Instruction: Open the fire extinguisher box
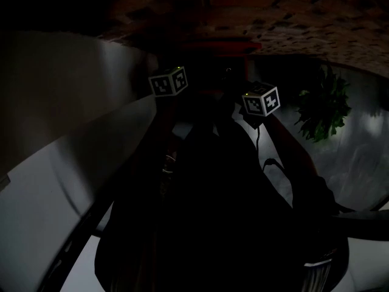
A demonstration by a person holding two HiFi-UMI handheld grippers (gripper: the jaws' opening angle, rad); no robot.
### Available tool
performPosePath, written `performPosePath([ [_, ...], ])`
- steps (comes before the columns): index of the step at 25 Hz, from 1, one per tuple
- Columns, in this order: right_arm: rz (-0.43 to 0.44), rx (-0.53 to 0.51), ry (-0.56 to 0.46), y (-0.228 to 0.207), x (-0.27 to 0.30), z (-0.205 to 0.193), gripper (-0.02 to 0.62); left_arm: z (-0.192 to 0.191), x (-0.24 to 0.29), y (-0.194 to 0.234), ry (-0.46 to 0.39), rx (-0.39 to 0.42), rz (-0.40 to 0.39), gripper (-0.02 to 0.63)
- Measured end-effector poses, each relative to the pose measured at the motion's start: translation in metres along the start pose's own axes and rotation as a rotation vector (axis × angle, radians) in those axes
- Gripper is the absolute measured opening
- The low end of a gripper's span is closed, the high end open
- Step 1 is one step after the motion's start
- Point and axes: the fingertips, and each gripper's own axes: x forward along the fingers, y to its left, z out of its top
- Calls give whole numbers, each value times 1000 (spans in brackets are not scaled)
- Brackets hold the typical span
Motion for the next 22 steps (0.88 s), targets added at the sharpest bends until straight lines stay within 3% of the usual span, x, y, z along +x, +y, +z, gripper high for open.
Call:
performPosePath([
  [22, -2, -82, -8, 10, -16, 14, -3, 13, -25, -22, -38, 69, -4, 0],
])
